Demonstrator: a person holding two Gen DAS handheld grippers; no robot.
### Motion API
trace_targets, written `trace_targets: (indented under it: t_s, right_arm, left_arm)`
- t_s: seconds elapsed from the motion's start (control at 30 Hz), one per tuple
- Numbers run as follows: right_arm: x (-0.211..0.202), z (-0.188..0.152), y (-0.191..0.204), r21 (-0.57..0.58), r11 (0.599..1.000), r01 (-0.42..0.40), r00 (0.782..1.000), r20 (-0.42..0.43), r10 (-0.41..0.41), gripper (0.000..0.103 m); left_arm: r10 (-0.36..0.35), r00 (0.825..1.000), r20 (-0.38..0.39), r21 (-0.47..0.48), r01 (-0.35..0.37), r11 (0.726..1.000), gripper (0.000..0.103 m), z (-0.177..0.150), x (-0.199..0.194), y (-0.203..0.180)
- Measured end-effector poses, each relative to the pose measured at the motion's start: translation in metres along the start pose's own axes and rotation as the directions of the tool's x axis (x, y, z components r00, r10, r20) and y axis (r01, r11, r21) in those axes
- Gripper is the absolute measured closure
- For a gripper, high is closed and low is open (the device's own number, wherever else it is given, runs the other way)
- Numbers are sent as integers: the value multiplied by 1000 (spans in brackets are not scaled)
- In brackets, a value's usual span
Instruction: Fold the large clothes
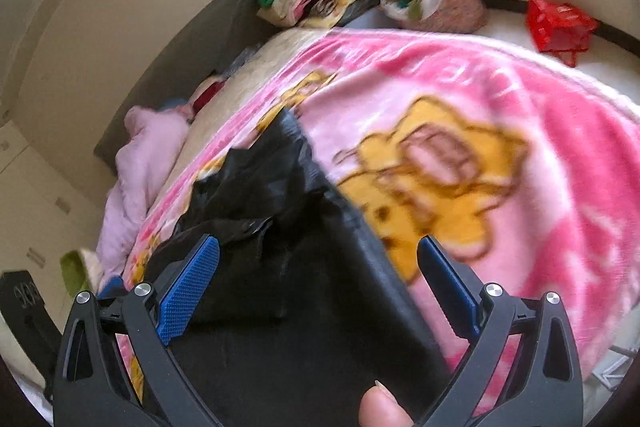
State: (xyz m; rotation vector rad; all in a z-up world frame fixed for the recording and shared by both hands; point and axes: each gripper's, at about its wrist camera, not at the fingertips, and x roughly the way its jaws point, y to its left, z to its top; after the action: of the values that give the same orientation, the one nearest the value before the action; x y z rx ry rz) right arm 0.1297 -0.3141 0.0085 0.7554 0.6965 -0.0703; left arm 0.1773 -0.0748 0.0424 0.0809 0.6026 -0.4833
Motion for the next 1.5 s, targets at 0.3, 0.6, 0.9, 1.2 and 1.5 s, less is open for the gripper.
trace_targets:
  t_s: [0.3, 0.6, 0.9, 1.2, 1.5]
  right_arm:
    - [82, 2, 50, -113, 994, 5, 990, -138, -21, 4]
    - [102, 15, 56, -134, 990, -41, 984, -177, 16, 83]
    - [69, 55, 116, -399, 915, -66, 998, -26, 60, 93]
    - [103, 57, 119, -511, 847, 144, 990, 70, -126, 98]
    - [107, 56, 106, -480, 869, 120, 992, 34, -118, 88]
  left_arm:
    - [177, 984, -29, -153, -179, 972, 9, 2, 8, 81]
    - [210, 975, -68, -336, -221, 916, 9, -1, 8, 152]
    - [187, 978, -92, -417, -208, 885, 9, -7, 18, 176]
    - [121, 976, -179, -333, -175, 926, 23, -11, 52, 152]
    - [182, 928, -325, -229, -264, 937, 50, -33, 85, 142]
